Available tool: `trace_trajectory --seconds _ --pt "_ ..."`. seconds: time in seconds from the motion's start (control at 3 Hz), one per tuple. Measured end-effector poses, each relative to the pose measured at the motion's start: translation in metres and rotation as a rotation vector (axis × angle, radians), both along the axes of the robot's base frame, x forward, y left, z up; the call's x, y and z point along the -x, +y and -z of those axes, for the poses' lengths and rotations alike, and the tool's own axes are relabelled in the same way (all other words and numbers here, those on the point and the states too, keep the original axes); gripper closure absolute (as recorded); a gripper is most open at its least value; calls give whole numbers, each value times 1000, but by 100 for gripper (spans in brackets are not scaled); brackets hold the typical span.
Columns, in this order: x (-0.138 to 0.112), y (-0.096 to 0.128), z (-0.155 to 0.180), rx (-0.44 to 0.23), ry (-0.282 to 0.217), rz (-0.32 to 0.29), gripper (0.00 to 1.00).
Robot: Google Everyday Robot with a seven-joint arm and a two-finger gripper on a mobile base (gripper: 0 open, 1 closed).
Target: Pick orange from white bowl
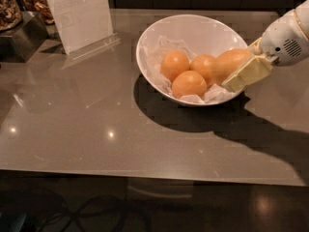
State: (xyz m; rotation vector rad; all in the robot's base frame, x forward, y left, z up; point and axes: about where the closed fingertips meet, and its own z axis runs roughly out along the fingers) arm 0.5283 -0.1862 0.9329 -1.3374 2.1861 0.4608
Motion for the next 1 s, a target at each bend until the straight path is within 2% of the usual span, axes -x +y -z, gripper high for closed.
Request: trace_trajectory --seconds 0.33,0.67,1.0 --pt "7 4 -5 -15 -26 -8 100" --pt "8 4 -2 -16 -26 -8 100" --pt "34 5 -26 -70 -110 -11 100"
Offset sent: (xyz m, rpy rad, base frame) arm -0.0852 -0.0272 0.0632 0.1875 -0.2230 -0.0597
